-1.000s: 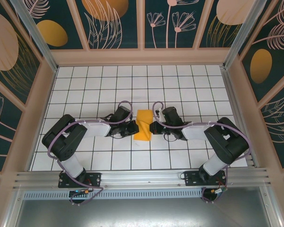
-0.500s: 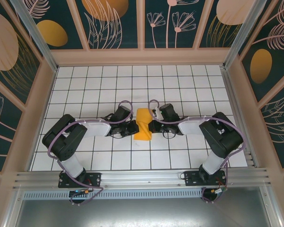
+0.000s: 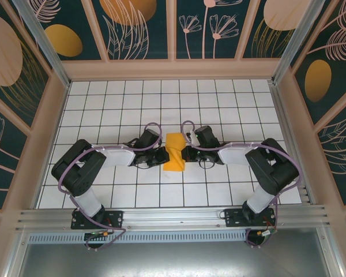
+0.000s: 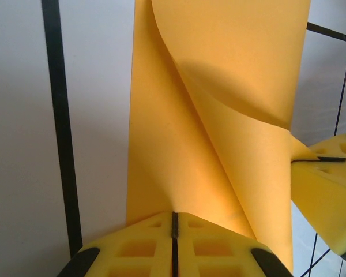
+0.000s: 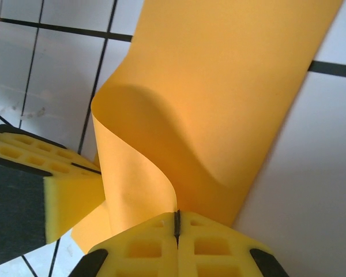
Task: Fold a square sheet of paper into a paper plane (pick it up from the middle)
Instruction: Fold the triangle a second time at the center of the table.
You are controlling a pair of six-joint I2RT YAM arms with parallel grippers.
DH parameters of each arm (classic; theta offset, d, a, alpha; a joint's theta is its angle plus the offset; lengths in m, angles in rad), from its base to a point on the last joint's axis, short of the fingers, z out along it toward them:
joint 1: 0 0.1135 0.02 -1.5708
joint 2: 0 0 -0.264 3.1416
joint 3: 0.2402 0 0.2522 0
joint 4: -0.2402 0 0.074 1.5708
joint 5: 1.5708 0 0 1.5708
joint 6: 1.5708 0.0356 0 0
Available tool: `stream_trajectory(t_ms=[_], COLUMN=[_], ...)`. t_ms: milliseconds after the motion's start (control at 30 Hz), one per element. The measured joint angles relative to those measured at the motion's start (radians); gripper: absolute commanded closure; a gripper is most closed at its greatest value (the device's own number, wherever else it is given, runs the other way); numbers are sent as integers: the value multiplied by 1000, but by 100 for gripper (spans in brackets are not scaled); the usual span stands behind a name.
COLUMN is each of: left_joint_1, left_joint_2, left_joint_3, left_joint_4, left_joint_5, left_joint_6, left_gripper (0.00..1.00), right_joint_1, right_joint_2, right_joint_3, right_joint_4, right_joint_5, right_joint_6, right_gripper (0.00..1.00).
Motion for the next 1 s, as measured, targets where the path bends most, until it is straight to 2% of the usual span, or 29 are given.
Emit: stream_trajectory(t_ms=[1000], left_joint_1=[0], left_joint_2=[0], left_joint_3=[1], left_joint_4=[0], left_joint_5=[0], left_joint_6=[6], left_gripper=[91], right_joint_1=[0], right_joint_2=[34], right_joint_3=[28], right_joint_4=[-31], right_joint_5=[8], right_joint_6=[-8], right_gripper=[100])
